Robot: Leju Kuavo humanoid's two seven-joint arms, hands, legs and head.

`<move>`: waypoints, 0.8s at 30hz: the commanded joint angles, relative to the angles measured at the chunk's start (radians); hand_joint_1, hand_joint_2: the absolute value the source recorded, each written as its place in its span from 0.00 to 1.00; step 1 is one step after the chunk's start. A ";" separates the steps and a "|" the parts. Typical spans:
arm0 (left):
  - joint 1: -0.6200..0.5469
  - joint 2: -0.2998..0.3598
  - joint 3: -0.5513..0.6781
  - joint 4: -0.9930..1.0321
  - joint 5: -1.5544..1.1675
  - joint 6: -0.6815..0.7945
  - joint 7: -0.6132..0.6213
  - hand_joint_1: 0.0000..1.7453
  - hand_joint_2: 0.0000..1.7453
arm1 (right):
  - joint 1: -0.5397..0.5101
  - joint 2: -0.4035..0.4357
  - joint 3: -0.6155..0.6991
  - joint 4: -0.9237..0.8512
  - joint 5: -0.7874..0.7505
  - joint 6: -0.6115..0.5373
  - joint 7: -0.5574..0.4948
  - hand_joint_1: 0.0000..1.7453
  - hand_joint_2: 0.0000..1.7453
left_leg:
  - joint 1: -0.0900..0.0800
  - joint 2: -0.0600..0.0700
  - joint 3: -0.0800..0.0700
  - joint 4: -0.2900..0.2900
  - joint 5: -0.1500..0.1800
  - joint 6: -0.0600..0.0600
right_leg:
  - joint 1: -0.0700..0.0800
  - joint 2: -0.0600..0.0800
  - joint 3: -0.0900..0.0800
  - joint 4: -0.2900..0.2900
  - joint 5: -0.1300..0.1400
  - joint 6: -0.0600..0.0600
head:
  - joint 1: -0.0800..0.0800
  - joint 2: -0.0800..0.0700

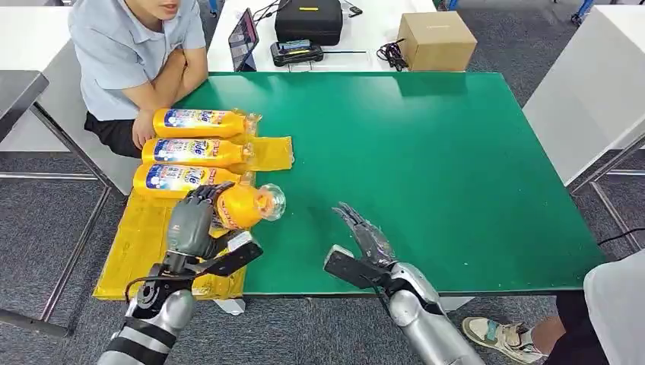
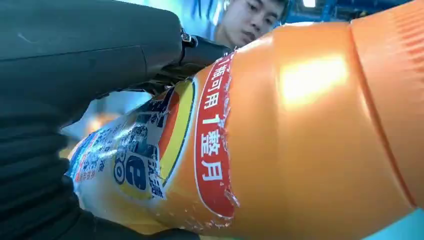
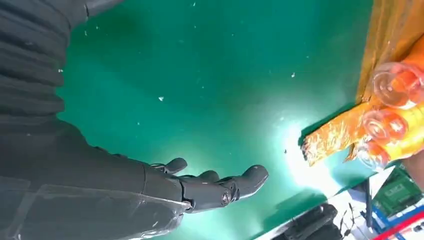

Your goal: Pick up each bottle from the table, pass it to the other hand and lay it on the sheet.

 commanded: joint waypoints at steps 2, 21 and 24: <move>-0.127 0.079 0.023 0.281 -0.171 -0.020 0.096 0.96 1.00 | -0.036 0.012 -0.018 0.020 -0.017 0.035 -0.021 0.00 1.00 | 0.001 0.000 0.002 0.000 0.000 -0.002 | 0.001 0.000 0.002 0.000 0.000 -0.002 | 0.000 0.000; -0.269 0.060 0.004 0.660 -0.274 -0.018 0.113 0.60 1.00 | -0.076 0.022 0.008 0.057 -0.051 0.067 -0.044 0.00 1.00 | 0.002 0.001 0.003 0.000 0.000 -0.002 | 0.002 0.001 0.003 0.000 0.000 -0.003 | 0.000 0.000; -0.294 0.065 -0.025 0.730 -0.329 0.016 0.125 0.31 1.00 | -0.089 0.023 0.016 0.072 -0.061 0.071 -0.052 0.00 1.00 | 0.003 0.003 0.005 0.000 -0.001 -0.003 | 0.003 0.001 0.005 0.000 -0.001 -0.004 | 0.000 0.000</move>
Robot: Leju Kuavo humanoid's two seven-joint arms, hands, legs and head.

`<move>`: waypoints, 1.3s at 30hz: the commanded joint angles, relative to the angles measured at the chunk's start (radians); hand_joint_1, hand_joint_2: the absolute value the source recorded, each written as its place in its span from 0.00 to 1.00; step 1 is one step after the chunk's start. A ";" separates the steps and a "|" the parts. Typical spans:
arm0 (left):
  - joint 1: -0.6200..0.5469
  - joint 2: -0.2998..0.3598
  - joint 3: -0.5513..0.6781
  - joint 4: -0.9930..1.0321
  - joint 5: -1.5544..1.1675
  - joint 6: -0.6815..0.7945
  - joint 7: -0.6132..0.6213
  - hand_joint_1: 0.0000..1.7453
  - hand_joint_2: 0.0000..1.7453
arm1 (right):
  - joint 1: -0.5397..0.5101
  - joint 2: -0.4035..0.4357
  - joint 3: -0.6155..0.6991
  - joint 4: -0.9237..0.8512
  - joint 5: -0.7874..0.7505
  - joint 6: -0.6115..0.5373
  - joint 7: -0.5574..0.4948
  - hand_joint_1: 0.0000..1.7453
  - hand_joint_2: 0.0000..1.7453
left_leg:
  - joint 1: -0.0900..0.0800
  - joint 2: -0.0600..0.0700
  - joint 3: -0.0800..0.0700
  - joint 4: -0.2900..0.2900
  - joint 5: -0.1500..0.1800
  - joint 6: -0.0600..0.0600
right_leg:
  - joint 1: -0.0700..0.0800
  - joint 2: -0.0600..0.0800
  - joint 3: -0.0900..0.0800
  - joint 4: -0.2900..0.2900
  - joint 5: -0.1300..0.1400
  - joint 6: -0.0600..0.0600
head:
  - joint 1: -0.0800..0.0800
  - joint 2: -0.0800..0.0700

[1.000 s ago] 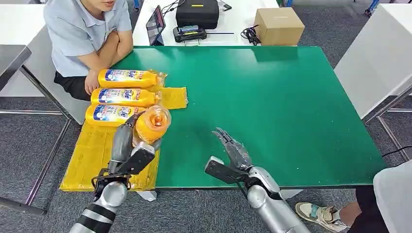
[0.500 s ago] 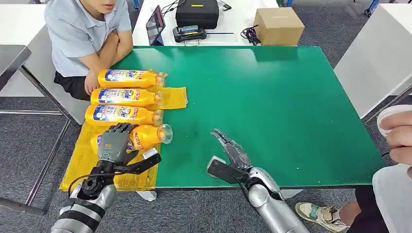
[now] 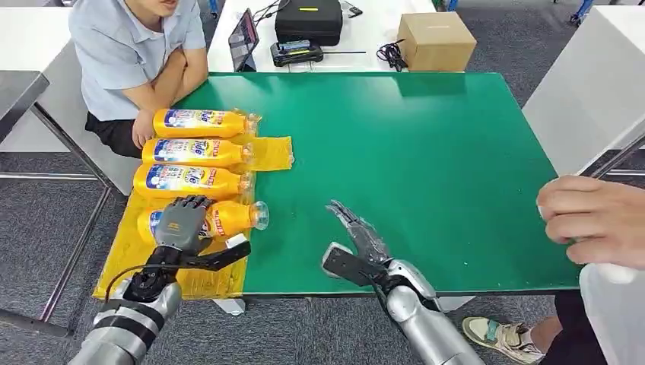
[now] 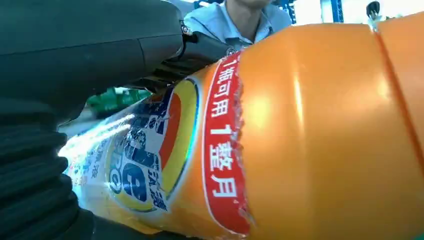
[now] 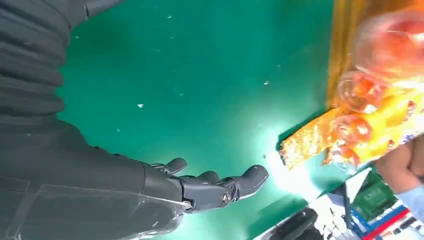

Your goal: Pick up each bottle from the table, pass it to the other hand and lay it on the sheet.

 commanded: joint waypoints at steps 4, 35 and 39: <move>-0.163 0.009 -0.097 0.437 -0.158 0.007 0.028 0.39 1.00 | -0.096 0.012 0.038 0.101 -0.034 0.022 -0.031 0.00 1.00 | 0.001 0.002 0.003 0.000 -0.001 -0.001 | 0.001 0.001 0.003 0.000 0.000 -0.002 | 0.000 0.000; -0.125 -0.044 -0.172 0.347 -0.163 -0.066 0.102 0.00 1.00 | -0.055 0.007 0.027 0.082 -0.022 -0.013 -0.022 0.00 1.00 | 0.001 0.001 0.015 -0.002 0.003 -0.004 | 0.002 0.001 0.015 -0.002 0.003 -0.006 | 0.000 0.000; -0.072 -0.046 -0.173 0.247 -0.166 -0.060 0.108 0.00 1.00 | -0.028 -0.001 0.011 0.057 -0.014 -0.018 -0.014 0.00 1.00 | 0.001 0.001 0.015 -0.002 0.002 -0.003 | 0.002 0.001 0.015 -0.002 0.002 -0.006 | 0.000 0.000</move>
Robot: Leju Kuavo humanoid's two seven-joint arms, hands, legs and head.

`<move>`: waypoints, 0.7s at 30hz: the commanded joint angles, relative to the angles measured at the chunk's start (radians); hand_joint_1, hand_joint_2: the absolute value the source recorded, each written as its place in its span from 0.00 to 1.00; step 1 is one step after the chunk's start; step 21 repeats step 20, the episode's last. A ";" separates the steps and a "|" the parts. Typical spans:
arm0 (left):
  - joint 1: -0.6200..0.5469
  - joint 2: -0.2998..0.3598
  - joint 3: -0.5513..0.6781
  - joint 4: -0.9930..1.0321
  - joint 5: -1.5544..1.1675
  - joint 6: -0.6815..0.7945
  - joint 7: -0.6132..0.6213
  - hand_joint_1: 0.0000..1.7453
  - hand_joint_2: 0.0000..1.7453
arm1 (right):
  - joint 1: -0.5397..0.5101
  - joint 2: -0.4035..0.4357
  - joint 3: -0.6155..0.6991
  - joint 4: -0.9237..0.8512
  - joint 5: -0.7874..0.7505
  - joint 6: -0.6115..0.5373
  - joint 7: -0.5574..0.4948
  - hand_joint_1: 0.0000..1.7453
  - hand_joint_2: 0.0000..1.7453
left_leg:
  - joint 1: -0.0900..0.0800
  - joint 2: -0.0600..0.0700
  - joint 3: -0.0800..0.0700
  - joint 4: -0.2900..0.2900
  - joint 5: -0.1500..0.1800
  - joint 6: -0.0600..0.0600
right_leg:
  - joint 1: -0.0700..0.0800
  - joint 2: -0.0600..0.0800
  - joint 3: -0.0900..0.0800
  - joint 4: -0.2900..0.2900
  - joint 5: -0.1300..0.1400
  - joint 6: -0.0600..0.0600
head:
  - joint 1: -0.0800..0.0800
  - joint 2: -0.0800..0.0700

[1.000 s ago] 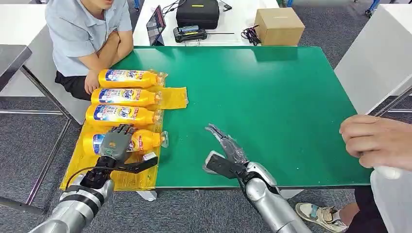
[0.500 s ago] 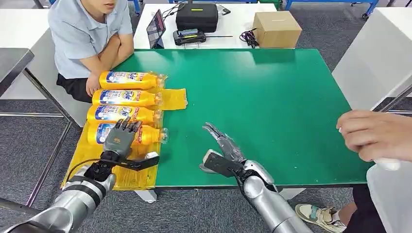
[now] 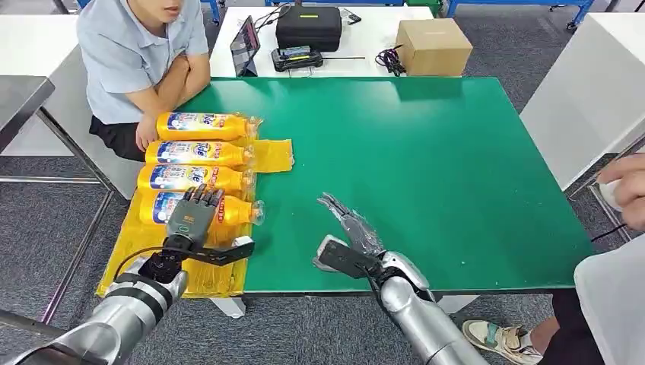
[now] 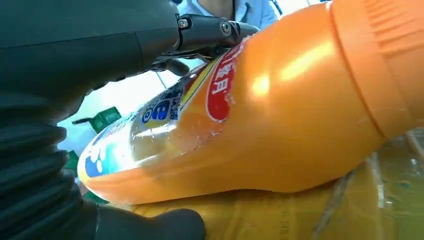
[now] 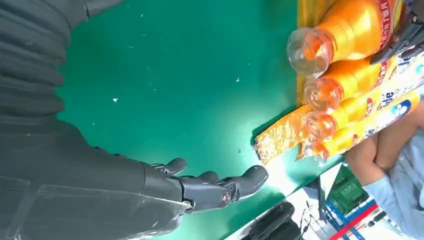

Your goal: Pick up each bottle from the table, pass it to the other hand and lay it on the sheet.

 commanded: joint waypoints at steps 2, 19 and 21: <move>0.146 0.003 -0.071 -0.181 -0.001 0.038 0.034 0.00 1.00 | 0.033 -0.024 -0.014 -0.005 0.017 -0.020 0.020 0.00 1.00 | 0.000 0.002 0.001 -0.001 -0.001 -0.001 | 0.000 0.001 0.001 -0.002 -0.001 -0.002 | 0.000 0.000; 0.406 -0.041 -0.006 -0.658 0.153 0.163 -0.083 0.00 1.00 | 0.133 -0.022 -0.078 -0.110 0.039 -0.070 0.019 0.00 1.00 | 0.001 0.001 -0.008 0.001 -0.003 -0.001 | 0.001 0.001 -0.008 -0.001 -0.002 -0.002 | 0.000 0.000; 0.426 -0.057 0.002 -0.685 0.247 0.177 -0.127 0.00 1.00 | 0.143 -0.013 -0.088 -0.128 0.030 -0.078 0.014 0.00 1.00 | 0.001 0.001 -0.009 0.001 -0.003 -0.001 | 0.001 0.001 -0.009 -0.001 -0.002 -0.002 | 0.000 0.000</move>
